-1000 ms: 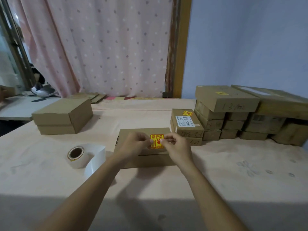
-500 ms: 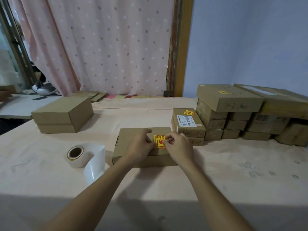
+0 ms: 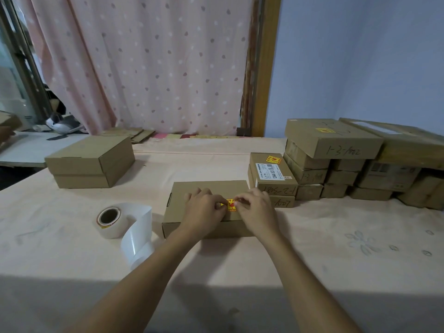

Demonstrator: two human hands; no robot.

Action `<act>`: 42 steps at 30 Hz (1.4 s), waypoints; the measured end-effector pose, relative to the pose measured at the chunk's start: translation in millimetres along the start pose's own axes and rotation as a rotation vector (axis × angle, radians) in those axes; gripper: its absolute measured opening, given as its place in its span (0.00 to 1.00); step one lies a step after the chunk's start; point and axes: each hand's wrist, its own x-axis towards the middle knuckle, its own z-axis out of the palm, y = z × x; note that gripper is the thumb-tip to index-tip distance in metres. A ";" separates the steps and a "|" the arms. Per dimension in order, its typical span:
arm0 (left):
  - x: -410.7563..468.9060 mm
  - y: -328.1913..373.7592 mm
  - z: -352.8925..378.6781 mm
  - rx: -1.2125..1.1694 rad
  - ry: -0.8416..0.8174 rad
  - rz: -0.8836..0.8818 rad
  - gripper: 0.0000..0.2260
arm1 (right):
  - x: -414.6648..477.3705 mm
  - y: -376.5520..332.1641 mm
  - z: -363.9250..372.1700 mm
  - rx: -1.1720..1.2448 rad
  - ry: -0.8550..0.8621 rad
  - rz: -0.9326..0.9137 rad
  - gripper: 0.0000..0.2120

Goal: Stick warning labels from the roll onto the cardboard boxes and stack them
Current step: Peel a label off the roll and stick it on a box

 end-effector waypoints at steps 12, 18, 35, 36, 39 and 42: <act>-14.1 -36.3 -35.6 0.290 0.075 -0.178 0.11 | 2.0 6.7 -19.7 0.231 0.013 0.327 0.04; -24.3 -51.3 -46.0 0.204 -0.069 -0.360 0.11 | -1.5 -6.1 -26.7 0.362 -0.229 0.524 0.13; -16.2 -40.4 -89.9 -0.271 0.372 -0.182 0.25 | -6.4 -25.0 -65.8 1.252 -0.246 0.629 0.11; -10.7 -37.0 -91.5 -0.276 0.375 -0.179 0.25 | -5.3 -23.6 -68.9 1.252 -0.219 0.615 0.11; 5.8 -22.6 -89.9 -0.265 0.450 -0.285 0.25 | 0.1 -20.9 -76.0 1.264 -0.144 0.597 0.12; 9.9 -3.5 -81.7 -0.420 0.455 -0.509 0.28 | 3.1 -20.5 -80.4 1.329 -0.074 0.650 0.09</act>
